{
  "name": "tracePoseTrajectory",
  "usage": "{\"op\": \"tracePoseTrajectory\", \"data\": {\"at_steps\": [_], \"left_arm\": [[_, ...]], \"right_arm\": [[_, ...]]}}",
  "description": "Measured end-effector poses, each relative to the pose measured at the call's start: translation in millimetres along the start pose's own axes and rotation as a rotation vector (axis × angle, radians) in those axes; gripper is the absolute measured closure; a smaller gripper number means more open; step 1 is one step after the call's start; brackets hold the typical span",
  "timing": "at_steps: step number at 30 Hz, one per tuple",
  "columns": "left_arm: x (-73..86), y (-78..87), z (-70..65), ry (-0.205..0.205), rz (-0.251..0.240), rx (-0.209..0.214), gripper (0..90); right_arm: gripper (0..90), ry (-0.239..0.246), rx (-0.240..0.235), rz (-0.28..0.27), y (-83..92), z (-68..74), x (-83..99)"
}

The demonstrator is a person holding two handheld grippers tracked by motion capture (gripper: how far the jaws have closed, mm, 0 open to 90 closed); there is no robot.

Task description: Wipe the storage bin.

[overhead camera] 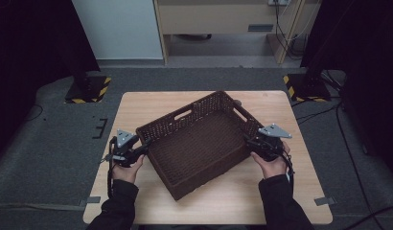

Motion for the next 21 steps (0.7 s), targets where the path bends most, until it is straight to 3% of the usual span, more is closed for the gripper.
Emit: {"op": "tracePoseTrajectory", "data": {"at_steps": [4, 7, 10, 16, 21], "left_arm": [[6.0, 4.2, -7.7, -0.026, 0.008, 0.018, 44.0], [5.3, -1.5, -6.9, -0.02, 0.018, 0.003, 45.5], [2.4, -7.2, -3.8, -0.041, 0.019, -0.03, 45.9], [-1.7, -11.8, 7.9, -0.01, 0.021, -0.028, 48.1], [-2.7, -3.6, 4.7, -0.018, 0.007, -0.023, 48.6]], "right_arm": [[41.5, 0.012, 0.008, -0.002, 2.3, 2.7, 1.4], [43.0, -0.014, -0.013, -0.008, 4.0, -0.4, 0.2], [42.7, -0.036, -0.017, -0.015, 6.6, -6.4, -0.7], [43.8, -0.053, 0.014, -0.018, 8.1, -19.8, 1.4], [48.9, -0.036, 0.012, 0.021, 2.1, -20.0, 6.6]]}}
Point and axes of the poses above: each handheld gripper's, and its own axes: y roughly backward along the jaws, x roughly out of its underside, z roughly to its left, the point moved 3 cm from there along -y, roughly forward along the jaws, and after that the axes turned 13 degrees about y, right-handed, at the moved point
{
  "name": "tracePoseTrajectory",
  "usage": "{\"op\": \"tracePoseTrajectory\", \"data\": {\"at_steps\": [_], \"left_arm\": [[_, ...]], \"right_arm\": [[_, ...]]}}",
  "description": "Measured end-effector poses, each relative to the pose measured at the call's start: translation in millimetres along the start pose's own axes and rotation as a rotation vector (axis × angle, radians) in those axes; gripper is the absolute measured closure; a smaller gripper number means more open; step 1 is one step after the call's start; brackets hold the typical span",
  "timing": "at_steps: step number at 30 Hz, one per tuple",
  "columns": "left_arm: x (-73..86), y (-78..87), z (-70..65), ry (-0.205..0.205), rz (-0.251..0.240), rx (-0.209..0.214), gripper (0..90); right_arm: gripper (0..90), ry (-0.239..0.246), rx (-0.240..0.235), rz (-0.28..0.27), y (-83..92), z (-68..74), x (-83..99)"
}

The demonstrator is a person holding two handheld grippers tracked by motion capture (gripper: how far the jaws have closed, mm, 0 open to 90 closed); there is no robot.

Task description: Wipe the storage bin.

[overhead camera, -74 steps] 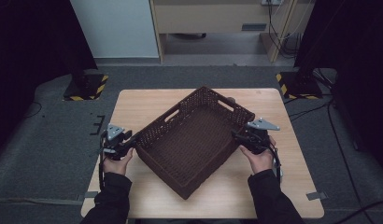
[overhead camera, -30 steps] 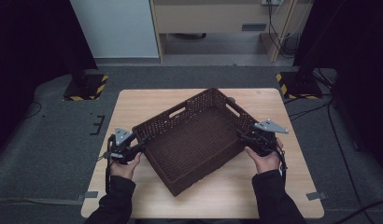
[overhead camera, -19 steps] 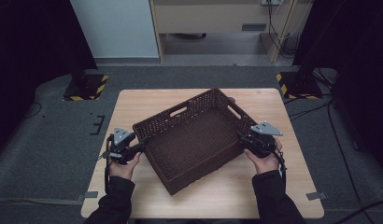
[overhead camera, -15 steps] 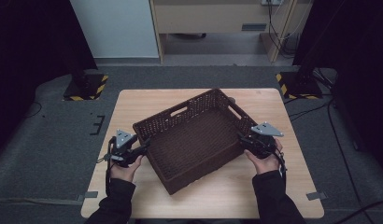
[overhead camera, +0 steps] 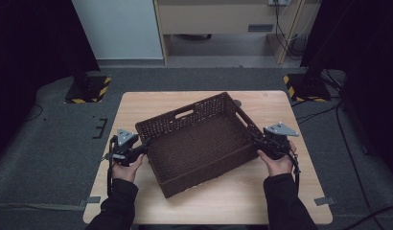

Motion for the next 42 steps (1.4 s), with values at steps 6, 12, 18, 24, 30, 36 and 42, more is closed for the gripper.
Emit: {"op": "tracePoseTrajectory", "data": {"at_steps": [6, 12, 18, 24, 30, 36, 42], "left_arm": [[5.0, 10.4, -6.4, 0.001, 0.009, 0.04, 48.6], [6.7, 4.0, -3.2, 0.001, 0.037, 0.004, 53.3], [1.5, -3.6, 4.0, -0.004, 0.03, -0.03, 57.2], [1.7, -0.7, 4.3, 0.01, 0.03, -0.01, 56.7], [6.8, 3.5, 1.9, 0.012, 0.05, -0.001, 52.7], [5.7, 0.3, 7.6, 0.025, 0.064, -0.005, 57.7], [1.7, -5.1, 14.7, 0.03, 0.057, -0.024, 60.4]], "right_arm": [[56.6, 0.011, -0.002, 0.027, 2.3, -0.5, 2.7], [56.8, 0.018, -0.016, 0.052, 14.3, 11.5, 2.6], [62.4, 0.003, -0.041, 0.016, 8.6, 2.4, -2.3], [77.2, 0.011, -0.091, 0.02, 1.4, 1.6, -0.1], [79.3, 0.035, -0.096, 0.066, 4.3, 10.7, 4.5], [71.8, 0.013, -0.15, 0.061, 11.9, 14.5, 3.7], [66.6, 0.019, -0.156, 0.035, -2.0, 12.2, -1.6]]}}
Point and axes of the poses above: each handheld gripper's, and its own axes: y roughly backward along the jaws, x roughly out of its underside, z roughly to its left, the point moved 3 cm from there along -y, roughly forward along the jaws, and after that the axes turned 13 degrees about y, right-handed, at the moved point
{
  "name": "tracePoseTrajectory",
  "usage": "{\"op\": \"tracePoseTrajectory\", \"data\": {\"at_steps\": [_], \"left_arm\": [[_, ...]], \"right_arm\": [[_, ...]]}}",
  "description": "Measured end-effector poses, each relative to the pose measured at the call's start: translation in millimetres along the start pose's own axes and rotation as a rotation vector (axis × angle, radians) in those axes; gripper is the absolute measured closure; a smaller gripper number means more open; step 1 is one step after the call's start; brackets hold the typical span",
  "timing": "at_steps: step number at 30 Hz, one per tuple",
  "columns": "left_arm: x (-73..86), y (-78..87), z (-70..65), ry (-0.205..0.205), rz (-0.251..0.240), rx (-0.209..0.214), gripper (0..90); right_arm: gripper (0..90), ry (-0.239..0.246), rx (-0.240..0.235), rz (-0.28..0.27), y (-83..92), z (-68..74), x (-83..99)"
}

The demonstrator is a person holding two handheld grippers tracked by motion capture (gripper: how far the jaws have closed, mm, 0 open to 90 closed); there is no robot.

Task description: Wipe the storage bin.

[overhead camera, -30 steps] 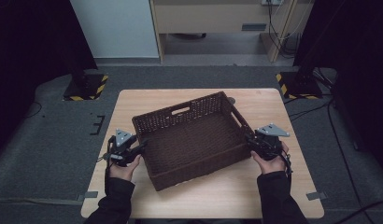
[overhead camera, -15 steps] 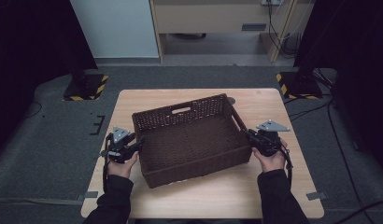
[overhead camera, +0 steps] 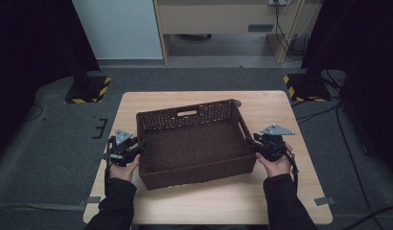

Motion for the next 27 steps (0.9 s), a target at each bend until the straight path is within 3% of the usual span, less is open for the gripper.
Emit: {"op": "tracePoseTrajectory", "data": {"at_steps": [3, 5, 9, 16, 19, 22, 25, 27], "left_arm": [[0.4, 1.8, 0.0, -0.008, 0.001, 0.019, 58.8], [1.1, 4.1, -0.9, -0.014, 0.001, 0.032, 55.8], [4.1, 6.6, -2.8, -0.028, 0.016, 0.04, 52.7], [6.7, 3.8, 2.5, -0.014, 0.043, 0.035, 60.4], [4.1, 1.0, 4.9, -0.023, 0.045, 0.024, 63.5], [1.5, -1.3, 11.3, -0.006, 0.049, 0.042, 64.9], [0.8, -2.0, 14.0, -0.018, 0.049, 0.058, 65.0], [0.9, -1.8, 13.3, -0.028, 0.047, 0.054, 65.3]], "right_arm": [[72.0, 0.017, -0.023, 0.0, -4.6, 2.2, -0.8], [73.0, 0.033, -0.007, 0.007, -4.9, 3.7, -0.5], [74.3, 0.016, -0.011, 0.014, 1.1, 7.3, 1.3], [71.4, 0.018, -0.025, 0.012, 9.3, 13.9, 1.0], [60.2, 0.018, 0.0, -0.032, 6.2, 10.1, -4.0], [61.4, 0.006, -0.013, -0.049, -0.8, 6.7, -6.8], [63.2, 0.014, -0.025, -0.035, -7.9, 6.3, -5.9], [69.0, 0.014, -0.036, -0.039, -9.7, 7.8, -5.8]]}}
Point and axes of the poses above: each handheld gripper's, and its own axes: y roughly backward along the jaws, x roughly out of its underside, z roughly to its left, the point moved 3 cm from there along -y, roughly forward along the jaws, and after that the axes turned 13 degrees about y, right-handed, at the moved point
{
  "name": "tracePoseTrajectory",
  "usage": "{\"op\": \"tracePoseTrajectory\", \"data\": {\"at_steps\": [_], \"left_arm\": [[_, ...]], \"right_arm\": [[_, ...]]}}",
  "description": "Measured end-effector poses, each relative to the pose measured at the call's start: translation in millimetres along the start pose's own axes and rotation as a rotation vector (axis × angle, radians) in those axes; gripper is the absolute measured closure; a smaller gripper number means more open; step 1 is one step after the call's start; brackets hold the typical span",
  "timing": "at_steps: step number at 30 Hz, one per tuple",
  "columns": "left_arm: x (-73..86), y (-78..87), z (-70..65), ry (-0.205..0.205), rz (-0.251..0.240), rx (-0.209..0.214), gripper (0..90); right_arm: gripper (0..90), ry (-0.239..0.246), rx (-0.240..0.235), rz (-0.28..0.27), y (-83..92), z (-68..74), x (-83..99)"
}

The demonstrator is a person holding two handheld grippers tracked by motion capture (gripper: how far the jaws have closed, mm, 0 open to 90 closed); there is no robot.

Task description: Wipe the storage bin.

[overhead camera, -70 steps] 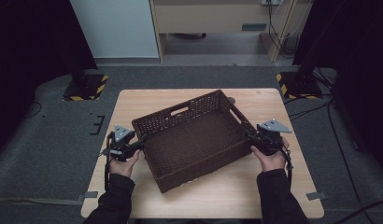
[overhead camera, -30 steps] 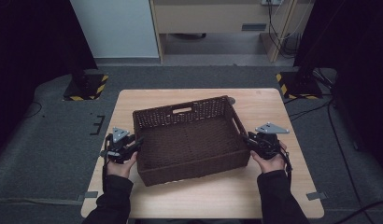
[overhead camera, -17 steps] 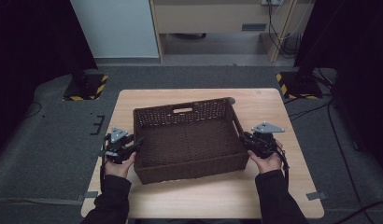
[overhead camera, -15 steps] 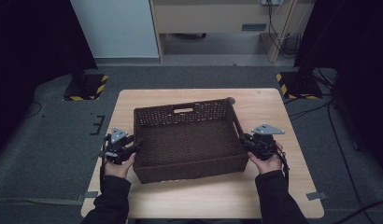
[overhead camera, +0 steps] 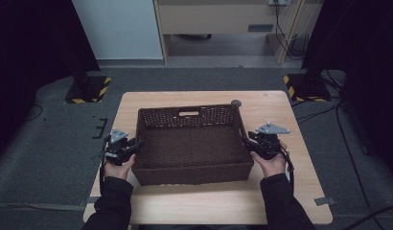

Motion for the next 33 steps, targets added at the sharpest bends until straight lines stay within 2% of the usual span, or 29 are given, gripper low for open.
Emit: {"op": "tracePoseTrajectory", "data": {"at_steps": [1, 4, 7, 12, 14, 16, 17, 20, 25, 27, 30, 33], "left_arm": [[0.2, 0.2, -0.3, -0.01, -0.001, -0.003, 65.5], [0.8, 1.4, -0.6, -0.015, -0.003, -0.007, 65.7], [2.6, 4.9, 1.3, -0.019, -0.003, -0.002, 65.8], [6.3, 12.5, 6.6, -0.033, 0.004, 0.01, 65.8], [6.2, 12.6, 6.7, -0.038, 0.007, 0.009, 65.6], [5.6, 11.7, 7.3, -0.04, 0.006, 0.012, 65.4], [5.5, 11.3, 7.7, -0.038, 0.005, 0.015, 65.2], [5.0, 11.2, 7.6, -0.041, 0.005, 0.012, 64.8], [5.5, 11.9, 7.7, -0.044, -0.001, 0.015, 64.6], [6.8, 14.8, 9.0, -0.042, 0.006, 0.018, 65.2], [7.9, 17.9, 12.2, -0.034, 0.015, 0.025, 65.4], [7.6, 17.7, 12.3, -0.037, 0.019, 0.023, 65.3]], "right_arm": [[70.5, 0.001, -0.009, -0.003, -0.1, 1.4, -0.2], [72.8, 0.007, 0.006, 0.004, 1.6, 4.7, -0.2], [73.6, -0.003, -0.01, 0.0, 6.4, 8.2, 1.4], [72.5, 0.008, -0.036, 0.0, 15.2, 19.5, 3.2], [71.5, 0.019, -0.045, 0.002, 15.0, 18.9, 1.3], [66.1, 0.025, -0.022, -0.016, 11.7, 15.6, -0.4], [66.1, 0.023, -0.014, -0.014, 9.3, 14.0, -0.6], [70.0, 0.015, -0.034, -0.012, 3.1, 11.9, 0.1], [72.4, 0.03, -0.014, 0.0, 5.2, 16.8, 0.3], [72.4, 0.018, -0.007, -0.002, 7.8, 20.7, 1.9], [71.8, 0.02, -0.02, 0.001, 13.1, 26.9, 2.9], [69.5, 0.016, -0.041, 0.002, 13.4, 26.0, 1.0]]}}
Point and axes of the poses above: each handheld gripper's, and its own axes: y roughly backward along the jaws, x roughly out of its underside, z roughly to its left, the point moved 3 cm from there along -y, roughly forward along the jaws, and after that the axes turned 13 degrees about y, right-handed, at the moved point
